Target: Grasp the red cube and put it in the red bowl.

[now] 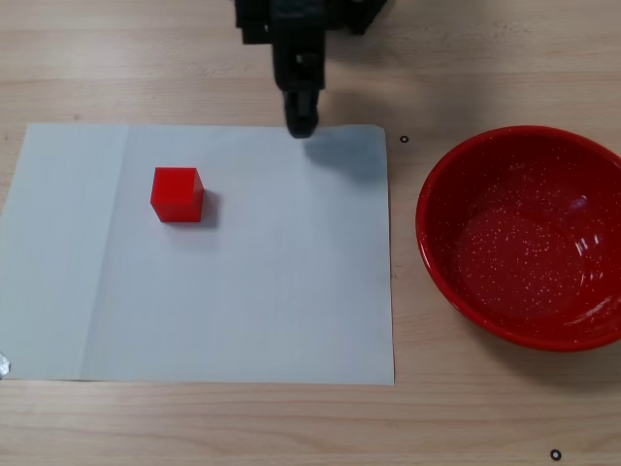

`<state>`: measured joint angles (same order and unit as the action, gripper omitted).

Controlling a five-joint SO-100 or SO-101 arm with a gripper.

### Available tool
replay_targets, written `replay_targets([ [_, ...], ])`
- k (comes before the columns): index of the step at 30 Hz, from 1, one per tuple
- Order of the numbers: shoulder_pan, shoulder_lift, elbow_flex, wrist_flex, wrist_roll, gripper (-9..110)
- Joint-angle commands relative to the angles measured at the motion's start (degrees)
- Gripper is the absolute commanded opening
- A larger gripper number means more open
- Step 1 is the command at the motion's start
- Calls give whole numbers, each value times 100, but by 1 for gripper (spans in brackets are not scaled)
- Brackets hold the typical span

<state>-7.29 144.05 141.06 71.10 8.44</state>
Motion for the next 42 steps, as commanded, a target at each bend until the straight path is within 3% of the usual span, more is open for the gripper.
replay_targets([
  [1,-141,-176,-773,105,167,0],
  [19,-853,-2013,-4008,1213,835,1],
  [34,-1512,-3393,-6073,1863,1415,18],
  [42,-1872,-4210,-6847,2303,1661,37],
])
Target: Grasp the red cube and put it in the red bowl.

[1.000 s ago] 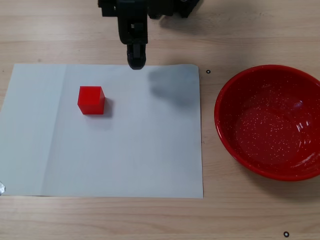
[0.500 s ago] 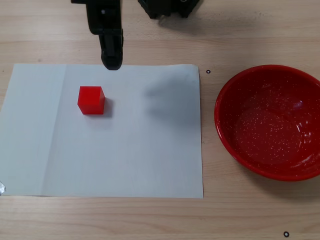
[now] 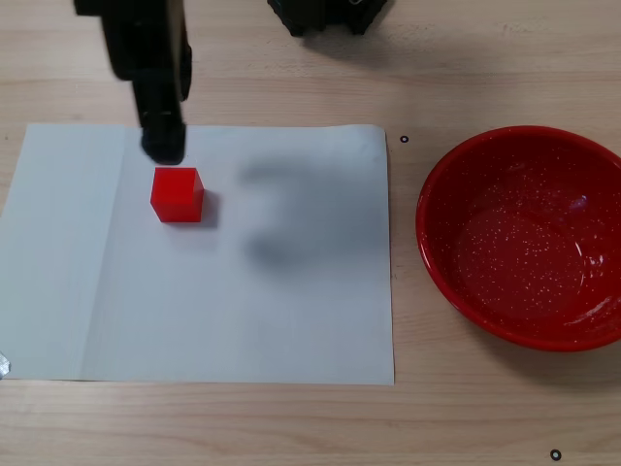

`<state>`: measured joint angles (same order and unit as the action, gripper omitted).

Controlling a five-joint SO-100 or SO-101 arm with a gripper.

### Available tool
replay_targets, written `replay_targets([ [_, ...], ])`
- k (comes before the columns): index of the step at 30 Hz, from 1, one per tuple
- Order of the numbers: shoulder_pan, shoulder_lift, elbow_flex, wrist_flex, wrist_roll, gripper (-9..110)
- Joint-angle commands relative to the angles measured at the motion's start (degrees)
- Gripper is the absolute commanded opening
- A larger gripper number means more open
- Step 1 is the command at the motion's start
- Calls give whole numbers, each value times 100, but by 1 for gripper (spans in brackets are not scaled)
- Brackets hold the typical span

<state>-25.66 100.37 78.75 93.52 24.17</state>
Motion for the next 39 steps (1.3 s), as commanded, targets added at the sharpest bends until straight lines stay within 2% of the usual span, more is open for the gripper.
replay_targets([
  [1,-53,105,-633,70,97,39],
  [8,-114,-325,-633,-123,-105,58],
  [12,-97,-659,-633,-352,-202,63],
  [24,-35,-1573,-844,-1090,-105,65],
  [27,-44,-1749,-896,-1125,-9,69],
  [39,88,-2215,-1151,-1090,-9,70],
])
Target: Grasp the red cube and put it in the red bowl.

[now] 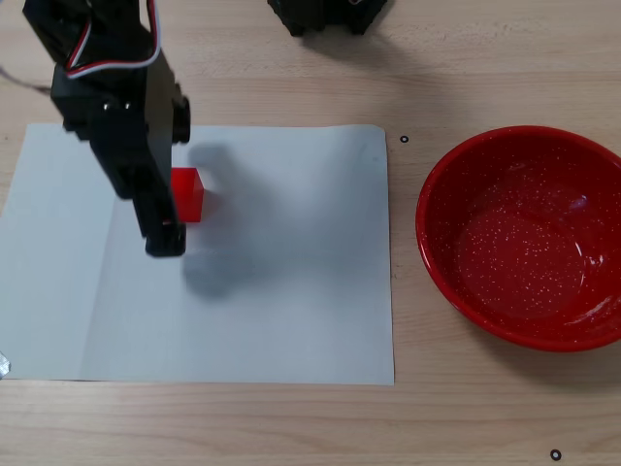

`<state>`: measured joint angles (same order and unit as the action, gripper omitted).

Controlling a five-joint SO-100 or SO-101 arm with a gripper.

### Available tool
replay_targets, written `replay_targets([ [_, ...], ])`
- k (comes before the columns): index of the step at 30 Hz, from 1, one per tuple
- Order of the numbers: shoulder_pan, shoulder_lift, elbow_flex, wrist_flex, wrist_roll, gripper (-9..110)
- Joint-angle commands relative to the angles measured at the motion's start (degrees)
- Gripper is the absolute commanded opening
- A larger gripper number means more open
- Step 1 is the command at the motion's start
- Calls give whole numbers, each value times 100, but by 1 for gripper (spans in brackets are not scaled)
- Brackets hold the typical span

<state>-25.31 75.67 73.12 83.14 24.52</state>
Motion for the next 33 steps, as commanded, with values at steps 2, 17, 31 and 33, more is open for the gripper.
replay_targets([
  [2,70,167,-650,-70,-53,70],
  [17,88,-132,-756,-185,-70,66],
  [31,141,-193,-809,-202,-35,56],
  [33,141,-202,-817,-193,-9,54],
])
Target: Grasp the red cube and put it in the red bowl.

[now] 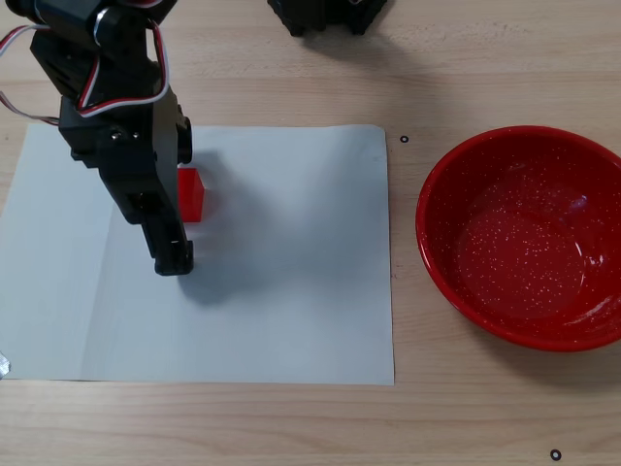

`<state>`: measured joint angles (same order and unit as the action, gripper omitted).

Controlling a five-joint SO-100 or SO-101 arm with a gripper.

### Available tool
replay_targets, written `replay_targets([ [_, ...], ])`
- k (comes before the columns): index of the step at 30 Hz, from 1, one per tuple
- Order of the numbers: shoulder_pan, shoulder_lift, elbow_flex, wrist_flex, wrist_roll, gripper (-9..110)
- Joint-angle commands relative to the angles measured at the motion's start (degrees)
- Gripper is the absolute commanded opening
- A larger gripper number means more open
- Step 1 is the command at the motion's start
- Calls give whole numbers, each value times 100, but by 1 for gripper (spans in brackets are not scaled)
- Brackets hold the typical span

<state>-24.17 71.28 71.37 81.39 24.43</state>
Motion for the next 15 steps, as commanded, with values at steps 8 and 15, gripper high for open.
replay_targets([
  [8,53,229,-686,-53,35,47],
  [15,70,167,-835,149,325,21],
])
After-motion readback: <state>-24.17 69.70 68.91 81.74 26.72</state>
